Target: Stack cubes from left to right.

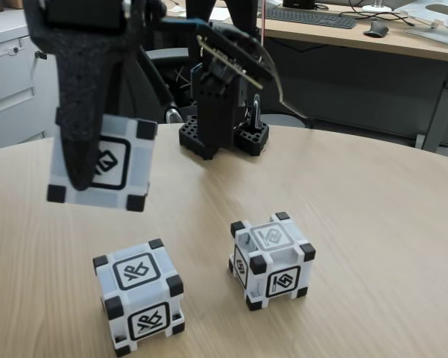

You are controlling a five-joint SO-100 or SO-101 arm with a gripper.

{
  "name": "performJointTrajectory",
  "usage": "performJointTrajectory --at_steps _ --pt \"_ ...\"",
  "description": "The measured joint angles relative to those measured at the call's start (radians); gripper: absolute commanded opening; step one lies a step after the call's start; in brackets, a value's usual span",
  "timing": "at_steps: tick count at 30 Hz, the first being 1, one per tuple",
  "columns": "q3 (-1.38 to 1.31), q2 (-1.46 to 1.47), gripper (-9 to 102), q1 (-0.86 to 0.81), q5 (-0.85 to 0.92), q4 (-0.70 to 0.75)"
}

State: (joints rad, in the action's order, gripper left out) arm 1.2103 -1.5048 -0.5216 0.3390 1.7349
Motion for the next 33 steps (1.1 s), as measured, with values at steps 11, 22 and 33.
performJointTrajectory --at_steps 11,22,33 --pt "-0.012 0.075 0 0.0 -0.152 0.0" --pt "-0.014 0.11 0 0.008 -0.299 0.0" --pt "-0.015 0.144 0 0.015 -0.146 0.0"
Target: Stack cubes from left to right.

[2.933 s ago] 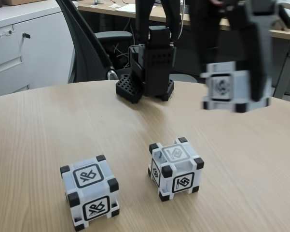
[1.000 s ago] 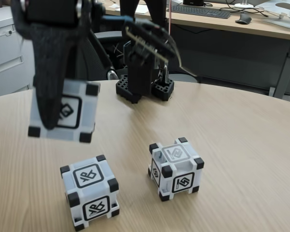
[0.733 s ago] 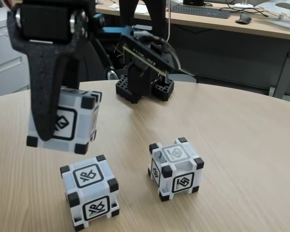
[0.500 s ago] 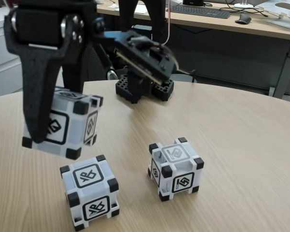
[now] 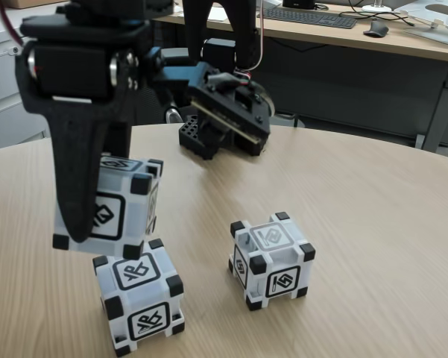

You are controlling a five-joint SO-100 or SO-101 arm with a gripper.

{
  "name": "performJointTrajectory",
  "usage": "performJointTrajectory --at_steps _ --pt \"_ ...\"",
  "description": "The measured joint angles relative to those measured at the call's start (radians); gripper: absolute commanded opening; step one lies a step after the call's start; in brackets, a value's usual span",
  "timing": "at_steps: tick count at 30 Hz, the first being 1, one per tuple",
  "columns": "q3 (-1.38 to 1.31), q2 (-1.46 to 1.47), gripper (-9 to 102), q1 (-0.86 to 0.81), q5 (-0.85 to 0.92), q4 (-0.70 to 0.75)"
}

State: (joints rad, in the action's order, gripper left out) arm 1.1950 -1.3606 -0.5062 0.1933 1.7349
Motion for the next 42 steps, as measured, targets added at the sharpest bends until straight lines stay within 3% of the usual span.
performJointTrajectory --at_steps 11,22,42 --pt "0.0 0.078 0 0.002 0.048 0.0" --pt "0.0 0.083 0 0.078 0.035 -0.087" --pt "0.0 0.083 0 0.094 -0.06 -0.087"
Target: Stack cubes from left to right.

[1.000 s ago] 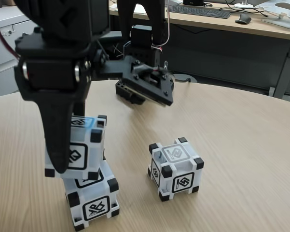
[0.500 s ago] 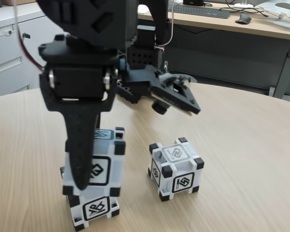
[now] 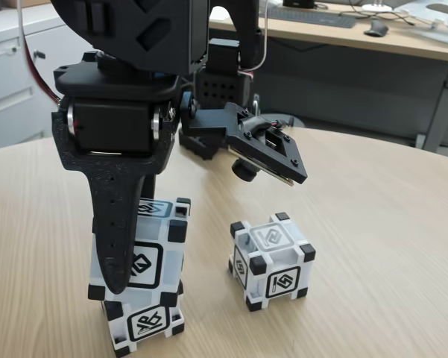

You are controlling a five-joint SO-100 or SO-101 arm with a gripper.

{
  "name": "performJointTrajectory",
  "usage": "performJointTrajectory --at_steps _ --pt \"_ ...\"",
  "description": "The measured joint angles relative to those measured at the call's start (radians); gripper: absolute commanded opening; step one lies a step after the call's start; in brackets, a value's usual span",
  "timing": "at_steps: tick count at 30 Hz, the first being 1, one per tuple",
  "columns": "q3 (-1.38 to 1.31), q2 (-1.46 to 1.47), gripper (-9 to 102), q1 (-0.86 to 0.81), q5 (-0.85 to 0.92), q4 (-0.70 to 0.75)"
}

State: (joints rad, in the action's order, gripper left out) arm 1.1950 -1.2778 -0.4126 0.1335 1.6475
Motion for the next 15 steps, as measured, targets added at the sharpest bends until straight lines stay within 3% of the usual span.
performJointTrajectory --at_steps 15 --pt "0.103 -0.018 0 0.0 -0.032 -0.011"
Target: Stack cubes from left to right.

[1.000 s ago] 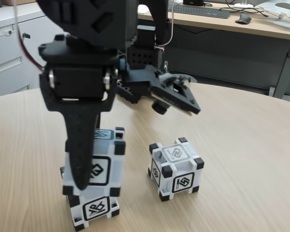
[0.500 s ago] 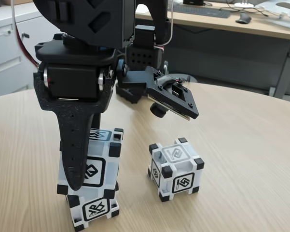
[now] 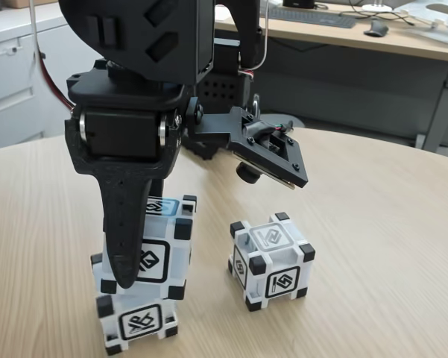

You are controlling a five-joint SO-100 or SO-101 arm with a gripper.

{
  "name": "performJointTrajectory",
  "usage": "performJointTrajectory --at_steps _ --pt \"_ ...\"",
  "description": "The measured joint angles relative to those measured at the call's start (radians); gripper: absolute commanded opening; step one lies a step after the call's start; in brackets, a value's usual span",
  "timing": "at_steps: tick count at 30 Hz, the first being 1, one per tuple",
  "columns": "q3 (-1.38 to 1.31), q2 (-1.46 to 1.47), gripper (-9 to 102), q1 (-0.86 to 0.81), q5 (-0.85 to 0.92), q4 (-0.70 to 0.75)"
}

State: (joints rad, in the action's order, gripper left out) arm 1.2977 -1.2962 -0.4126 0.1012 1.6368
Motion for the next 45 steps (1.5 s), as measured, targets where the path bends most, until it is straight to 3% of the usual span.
performJointTrajectory --at_steps 27,34,45 --pt "0.031 -0.1 0 0.0 0.002 0.023" --pt "0.031 -0.114 0 0.0 -0.02 0.13" --pt "0.031 -0.138 0 -0.015 0.037 0.143"
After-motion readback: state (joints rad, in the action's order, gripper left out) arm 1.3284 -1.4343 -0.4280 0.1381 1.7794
